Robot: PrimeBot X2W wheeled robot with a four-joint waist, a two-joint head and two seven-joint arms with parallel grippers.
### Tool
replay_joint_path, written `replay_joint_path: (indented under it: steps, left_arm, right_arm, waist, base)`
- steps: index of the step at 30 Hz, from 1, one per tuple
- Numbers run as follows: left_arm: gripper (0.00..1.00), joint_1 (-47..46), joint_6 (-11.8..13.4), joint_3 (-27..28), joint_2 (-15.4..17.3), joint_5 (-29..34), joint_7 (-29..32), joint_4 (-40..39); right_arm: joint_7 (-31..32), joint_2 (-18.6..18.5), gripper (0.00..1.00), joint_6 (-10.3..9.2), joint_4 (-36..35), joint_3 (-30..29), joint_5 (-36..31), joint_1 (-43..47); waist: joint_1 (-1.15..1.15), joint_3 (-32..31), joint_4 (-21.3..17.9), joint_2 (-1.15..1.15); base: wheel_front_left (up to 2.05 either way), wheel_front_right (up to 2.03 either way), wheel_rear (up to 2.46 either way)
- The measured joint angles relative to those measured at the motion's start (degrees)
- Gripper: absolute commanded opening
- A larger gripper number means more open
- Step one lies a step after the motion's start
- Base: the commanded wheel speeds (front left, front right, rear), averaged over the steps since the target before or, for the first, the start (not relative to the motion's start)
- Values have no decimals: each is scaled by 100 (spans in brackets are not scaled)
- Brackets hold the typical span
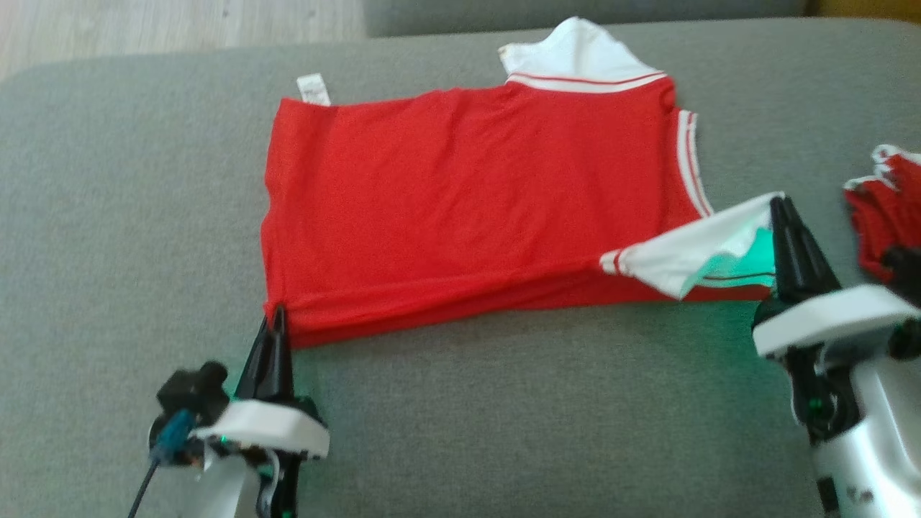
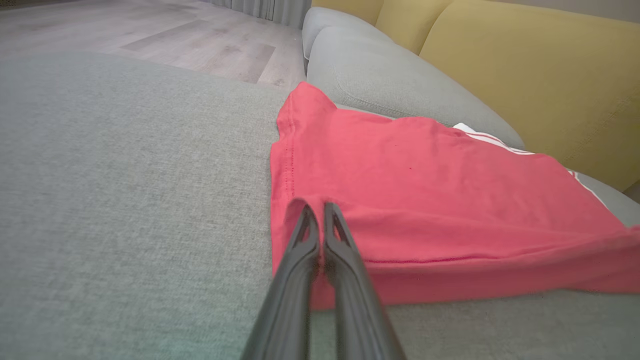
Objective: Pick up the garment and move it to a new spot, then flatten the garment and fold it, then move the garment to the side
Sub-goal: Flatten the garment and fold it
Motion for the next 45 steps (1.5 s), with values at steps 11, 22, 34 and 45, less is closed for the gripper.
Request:
replay_joint_path:
  steps: [11,22,34,45]
  left_arm:
    - [0,-862,148,-311,-29,-189,0,502]
    - [100,-948,801,-194,-45,79,0,223]
    - [100,600,906,-94,-35,956,0,-792]
    - [100,1458,899,-83,-19,1128,0,-1039]
  right_arm:
    - [-56,-91,0,0,1071,91,-263,-1085]
    - [-1090,-2,100,0,1640,170,-814,-1570]
    - [-1144,595,100,0,1259,-374,-1808,126]
    - [-1144,800,100,0,1233,-479,-1911,756]
  waist:
    - [-1,417,272,0]
    - [-2,355,325,0]
    - [-3,-356,332,0]
    - [-3,-874,247,0]
  base:
    - [0,0,0]
    - [0,0,0]
    - [0,0,0]
    - [0,0,0]
